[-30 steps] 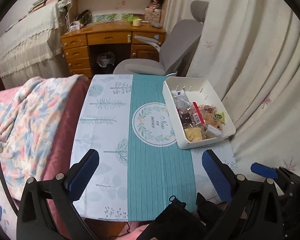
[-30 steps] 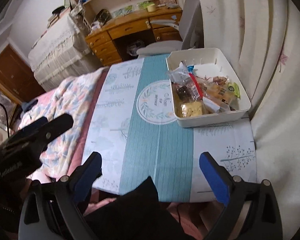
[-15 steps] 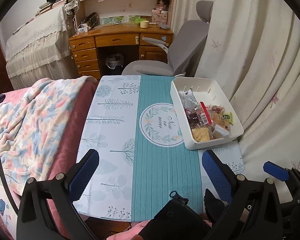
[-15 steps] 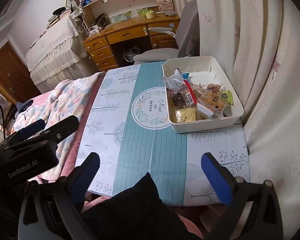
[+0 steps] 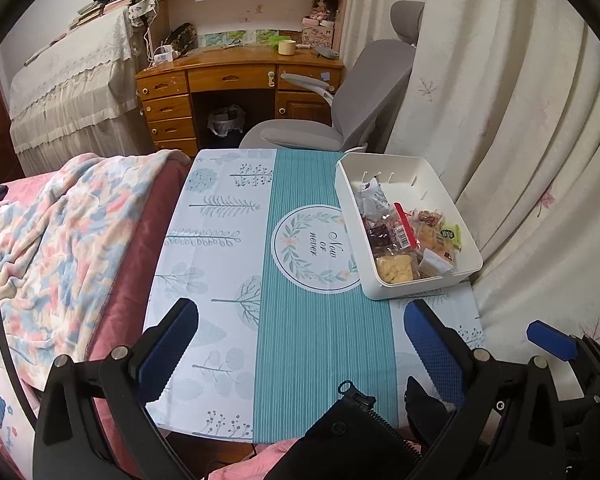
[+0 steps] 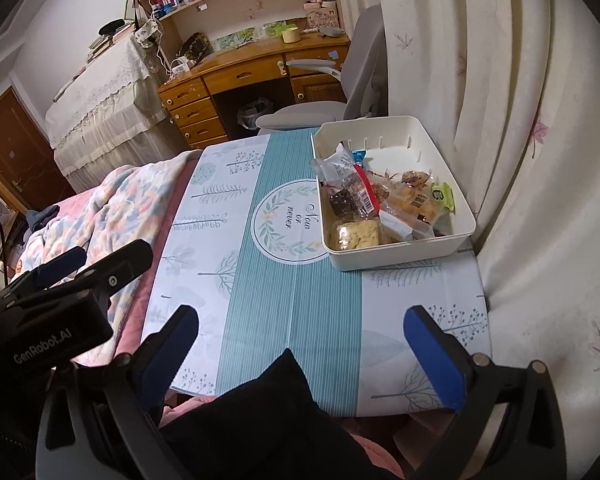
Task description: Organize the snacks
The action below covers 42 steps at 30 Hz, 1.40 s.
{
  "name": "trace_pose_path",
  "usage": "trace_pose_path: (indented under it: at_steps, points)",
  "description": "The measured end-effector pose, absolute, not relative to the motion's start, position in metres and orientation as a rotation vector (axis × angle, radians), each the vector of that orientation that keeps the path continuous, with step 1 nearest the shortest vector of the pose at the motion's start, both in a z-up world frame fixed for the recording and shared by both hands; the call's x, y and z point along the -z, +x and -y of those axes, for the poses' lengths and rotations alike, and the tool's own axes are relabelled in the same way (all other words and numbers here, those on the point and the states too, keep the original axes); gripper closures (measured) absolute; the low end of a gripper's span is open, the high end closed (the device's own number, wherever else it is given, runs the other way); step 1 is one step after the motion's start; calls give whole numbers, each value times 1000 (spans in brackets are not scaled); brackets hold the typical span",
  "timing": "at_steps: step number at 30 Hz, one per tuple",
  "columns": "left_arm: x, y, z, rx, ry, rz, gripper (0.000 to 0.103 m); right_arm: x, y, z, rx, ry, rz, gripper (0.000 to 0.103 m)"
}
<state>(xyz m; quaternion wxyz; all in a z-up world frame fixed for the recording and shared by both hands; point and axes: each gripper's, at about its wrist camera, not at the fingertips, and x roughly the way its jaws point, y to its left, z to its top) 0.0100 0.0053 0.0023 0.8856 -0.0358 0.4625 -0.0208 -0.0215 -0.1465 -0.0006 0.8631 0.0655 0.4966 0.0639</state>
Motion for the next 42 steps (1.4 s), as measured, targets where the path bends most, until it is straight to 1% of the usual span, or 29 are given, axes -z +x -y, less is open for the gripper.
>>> trace_pose_path:
  at_steps: [42]
  points:
    - [6, 10, -1, 9, -68, -984, 1, 14, -15, 152, -170, 147, -1084, 0]
